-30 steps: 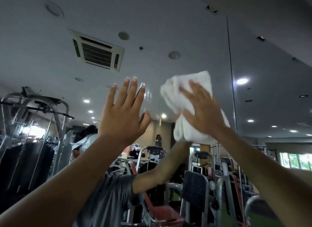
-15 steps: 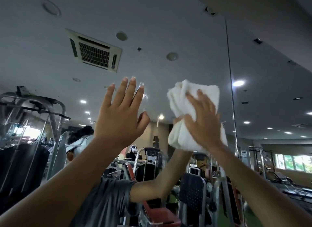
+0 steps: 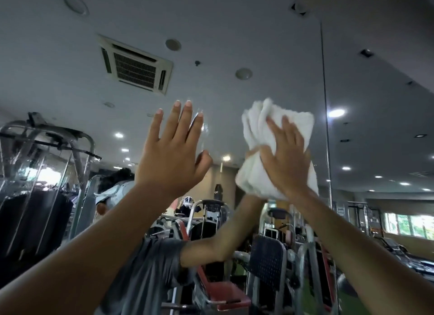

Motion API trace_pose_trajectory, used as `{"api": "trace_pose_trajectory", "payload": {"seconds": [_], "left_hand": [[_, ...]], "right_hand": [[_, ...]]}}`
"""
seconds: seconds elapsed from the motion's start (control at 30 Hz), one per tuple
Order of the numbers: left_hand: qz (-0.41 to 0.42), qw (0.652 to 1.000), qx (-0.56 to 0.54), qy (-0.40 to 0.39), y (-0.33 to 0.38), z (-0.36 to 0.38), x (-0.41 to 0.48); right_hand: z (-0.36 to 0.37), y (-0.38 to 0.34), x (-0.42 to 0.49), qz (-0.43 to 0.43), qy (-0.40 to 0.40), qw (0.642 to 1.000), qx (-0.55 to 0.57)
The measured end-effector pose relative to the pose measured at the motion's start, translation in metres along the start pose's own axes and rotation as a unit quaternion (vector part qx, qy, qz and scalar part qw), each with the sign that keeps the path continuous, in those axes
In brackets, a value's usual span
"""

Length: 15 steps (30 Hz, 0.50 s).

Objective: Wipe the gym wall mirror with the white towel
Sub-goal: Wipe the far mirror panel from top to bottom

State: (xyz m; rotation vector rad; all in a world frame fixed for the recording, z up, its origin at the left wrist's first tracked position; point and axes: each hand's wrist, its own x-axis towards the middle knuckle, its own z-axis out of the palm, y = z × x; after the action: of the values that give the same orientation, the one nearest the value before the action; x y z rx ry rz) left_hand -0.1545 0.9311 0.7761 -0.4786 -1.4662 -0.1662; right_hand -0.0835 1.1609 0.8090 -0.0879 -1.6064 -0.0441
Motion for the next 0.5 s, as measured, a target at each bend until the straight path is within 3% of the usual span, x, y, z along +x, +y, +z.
{"api": "trace_pose_trajectory", "payload": {"seconds": [0.07,0.1,0.2,0.33,0.4,0.5], "left_hand": [[0.005,1.0,0.001,-0.012,-0.004,-0.001,0.002],[0.008,1.0,-0.005,-0.013,-0.006,-0.001,0.003],[0.026,1.0,-0.011,0.0,-0.008,0.001,-0.002],[0.04,0.999,0.005,0.005,-0.008,0.001,-0.021],[0.043,0.999,-0.007,0.004,-0.007,-0.001,-0.025],[0.033,0.999,-0.014,0.003,-0.006,-0.002,-0.024]], "right_hand": [[0.004,-0.028,0.022,0.085,-0.004,0.996,-0.007],[0.005,-0.041,0.023,0.074,-0.011,0.997,-0.017],[0.008,-0.051,-0.014,-0.093,-0.019,0.995,-0.042],[0.002,0.001,-0.046,-0.272,-0.063,0.959,-0.049],[-0.005,0.025,-0.029,-0.243,-0.077,0.966,-0.049],[-0.006,0.009,0.005,-0.043,-0.036,0.998,-0.004]]}}
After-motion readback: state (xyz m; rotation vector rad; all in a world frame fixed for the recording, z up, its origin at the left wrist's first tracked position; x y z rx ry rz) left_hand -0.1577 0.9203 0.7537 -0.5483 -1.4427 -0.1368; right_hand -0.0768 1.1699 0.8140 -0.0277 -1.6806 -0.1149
